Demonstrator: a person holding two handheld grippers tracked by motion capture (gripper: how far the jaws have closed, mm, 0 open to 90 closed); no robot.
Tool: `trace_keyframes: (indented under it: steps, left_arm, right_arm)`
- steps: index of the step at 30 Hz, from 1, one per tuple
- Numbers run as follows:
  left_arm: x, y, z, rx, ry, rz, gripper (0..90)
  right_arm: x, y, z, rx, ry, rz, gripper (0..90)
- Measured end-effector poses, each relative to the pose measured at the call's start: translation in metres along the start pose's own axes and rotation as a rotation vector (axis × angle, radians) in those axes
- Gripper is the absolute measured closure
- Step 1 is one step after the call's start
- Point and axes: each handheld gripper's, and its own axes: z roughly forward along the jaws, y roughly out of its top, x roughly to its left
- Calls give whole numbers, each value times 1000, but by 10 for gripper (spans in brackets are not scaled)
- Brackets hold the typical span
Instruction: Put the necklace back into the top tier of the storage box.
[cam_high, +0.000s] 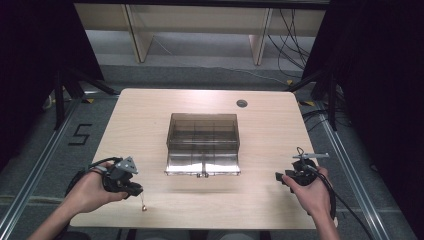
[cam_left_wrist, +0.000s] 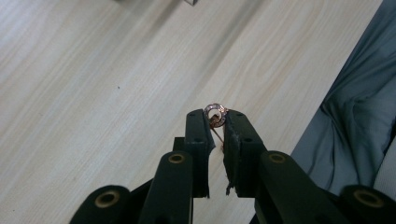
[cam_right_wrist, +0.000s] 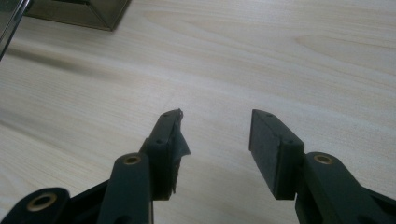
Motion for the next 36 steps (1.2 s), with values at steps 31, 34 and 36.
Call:
trace_keyframes:
  steps: [31,34,36]
  left_arm:
    - [9,-1,-35,-434,76,-164,797]
    - [10,0,-39,-449,91,-162,797]
    - [10,0,-42,-478,92,-164,798]
  right_arm:
    - [0,0,0,0,-1,0,543]
    - [0,0,0,-1,-3,0,543]
    - [0,0,0,-1,-2,-2,543]
